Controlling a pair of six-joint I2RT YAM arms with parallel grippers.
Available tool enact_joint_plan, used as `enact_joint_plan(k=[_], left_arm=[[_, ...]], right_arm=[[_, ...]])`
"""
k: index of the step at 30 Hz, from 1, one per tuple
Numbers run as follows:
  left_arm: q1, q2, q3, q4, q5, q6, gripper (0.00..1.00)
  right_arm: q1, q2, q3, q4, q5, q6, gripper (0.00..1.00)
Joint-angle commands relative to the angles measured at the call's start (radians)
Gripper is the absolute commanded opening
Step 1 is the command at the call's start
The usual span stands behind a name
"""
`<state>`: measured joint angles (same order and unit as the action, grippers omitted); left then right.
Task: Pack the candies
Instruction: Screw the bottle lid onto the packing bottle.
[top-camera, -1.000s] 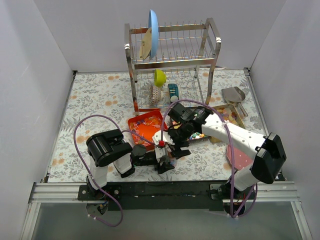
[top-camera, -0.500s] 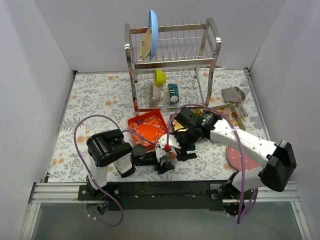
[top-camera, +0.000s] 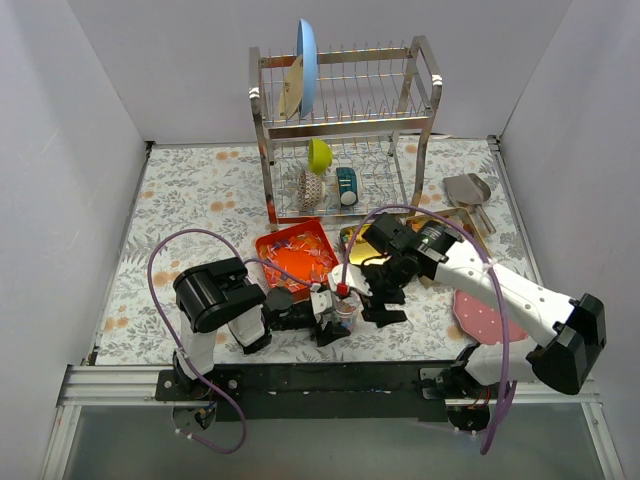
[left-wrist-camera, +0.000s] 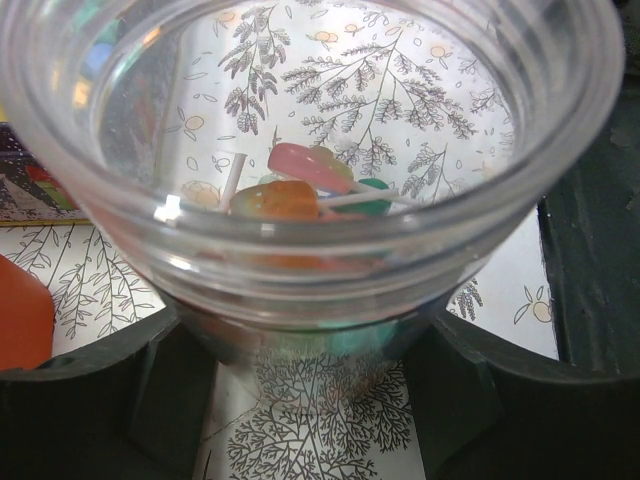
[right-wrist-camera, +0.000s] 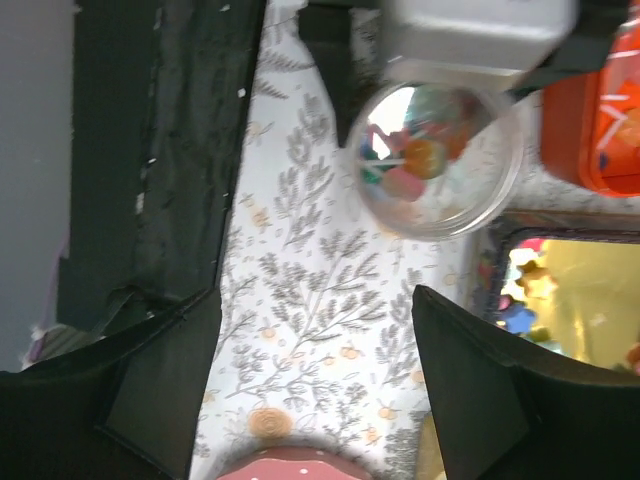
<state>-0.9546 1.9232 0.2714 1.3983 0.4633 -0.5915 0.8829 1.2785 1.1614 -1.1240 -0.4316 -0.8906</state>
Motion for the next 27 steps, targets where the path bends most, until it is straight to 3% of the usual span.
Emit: enact_joint_plan(k=[1,9,16,22,27], left_arm=[[0.008,0.013,-0.005,-0.001,0.014,-0.008,0.00],[0.007,0.007,-0.011,-0.002,0.018,-0.007,0.00],[0.007,0.007,-0.011,-0.001,0.005,-0.004,0.00],[0.008,0.008,-0.008,0.001,0.003,-0.007,0.00],[0.008,0.005,-0.008,-0.002,-0.002,-0.007,0.00]], right_arm=[[-0.009,0.090,0.096,0.110,0.013,-0.014,0.84],[-0.006,0.209,0.146,0.164,-0.071,-0.166,0.84],[-0.001,0.246,0.162,0.148,-0.098,-0.200,0.81],[0.002,0.257,0.147,0.136,-0.125,-0.209,0.73],[0.007,0.269,0.144,0.148,-0.153,-0.165,0.56]])
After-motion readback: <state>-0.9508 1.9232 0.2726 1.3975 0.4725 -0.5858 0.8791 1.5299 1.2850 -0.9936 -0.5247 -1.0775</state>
